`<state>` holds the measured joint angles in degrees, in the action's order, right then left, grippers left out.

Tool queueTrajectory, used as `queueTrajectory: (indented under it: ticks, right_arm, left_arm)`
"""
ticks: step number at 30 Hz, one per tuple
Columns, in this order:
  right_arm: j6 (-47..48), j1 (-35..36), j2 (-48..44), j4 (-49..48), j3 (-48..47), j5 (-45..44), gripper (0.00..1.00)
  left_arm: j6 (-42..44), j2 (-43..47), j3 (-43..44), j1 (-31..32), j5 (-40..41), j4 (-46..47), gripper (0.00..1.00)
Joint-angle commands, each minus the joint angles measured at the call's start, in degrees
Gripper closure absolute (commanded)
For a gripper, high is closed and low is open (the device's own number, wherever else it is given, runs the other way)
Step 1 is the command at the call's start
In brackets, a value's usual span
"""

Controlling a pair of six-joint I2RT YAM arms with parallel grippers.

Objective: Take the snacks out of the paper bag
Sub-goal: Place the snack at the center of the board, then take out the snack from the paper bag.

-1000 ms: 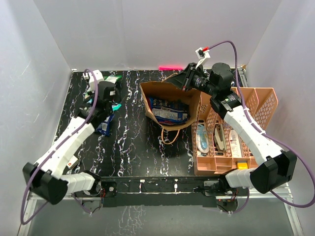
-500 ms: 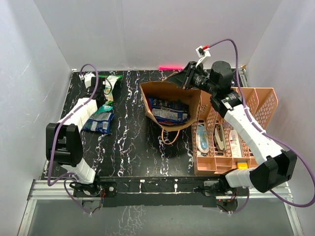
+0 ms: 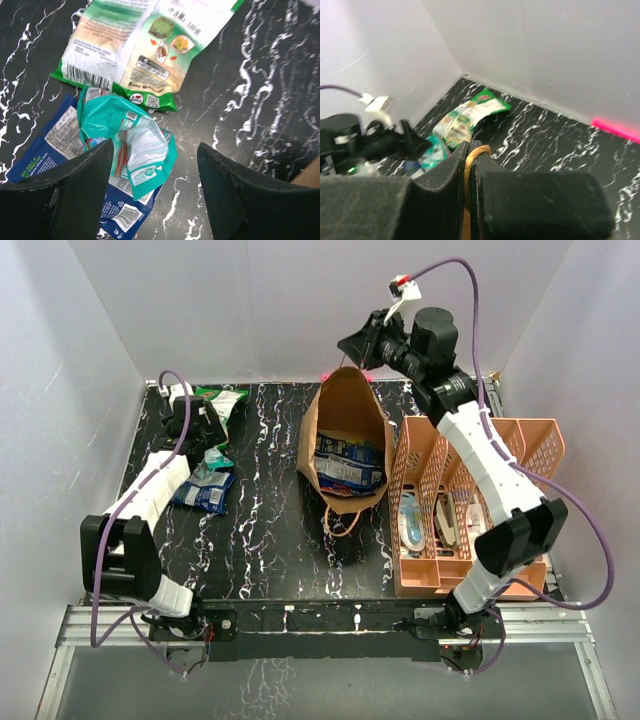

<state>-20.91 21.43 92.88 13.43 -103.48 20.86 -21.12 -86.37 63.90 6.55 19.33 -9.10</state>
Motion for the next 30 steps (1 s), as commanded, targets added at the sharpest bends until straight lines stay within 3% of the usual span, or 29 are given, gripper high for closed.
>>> queueTrajectory:
  ticks: [1,7,11,13,16,19,22,26,30]
  right_arm:
    - [5.3,-2.1,3.4,-3.2,-13.9,-4.7,0.92]
    - [7.3,-2.8,9.0,-0.3,-22.5,0.1,0.92]
    - [2.5,-0.6,5.4,-7.9,-7.5,20.0,0.92]
    - [3.1,3.7,3.7,-10.0,0.5,25.0,0.92]
    - [8.6,13.2,2.3,-6.9,7.0,25.2,0.92]
    - [9.3,17.9,1.1,-4.9,10.5,25.5,0.92]
    - [6.2,18.4,-1.6,-7.4,14.3,20.8,0.92]
    - [1.2,18.5,-5.2,-12.8,19.7,12.5,0.92]
    - [-0.6,18.4,-5.6,-14.4,22.3,9.6,0.92]
  left_arm:
    - [1.2,4.3,0.4,-0.1,-3.9,2.3,0.33]
    - [0.3,5.0,0.5,-0.1,-6.6,2.6,0.31]
    - [-0.5,5.1,1.1,-0.1,-8.9,1.9,0.31]
    - [-0.7,5.7,1.0,-0.1,-9.8,2.0,0.29]
    - [-0.8,6.9,0.3,-0.1,-10.2,1.9,0.26]
    - [-0.9,7.7,-0.3,0.4,-9.5,0.7,0.22]
    - [-0.6,11.1,-0.9,2.8,-6.7,-1.1,0.15]
    - [-4.2,18.0,-5.0,2.9,-12.3,-5.7,0.02]
    - [-7.3,27.5,-9.2,2.9,-17.7,-12.2,0.02]
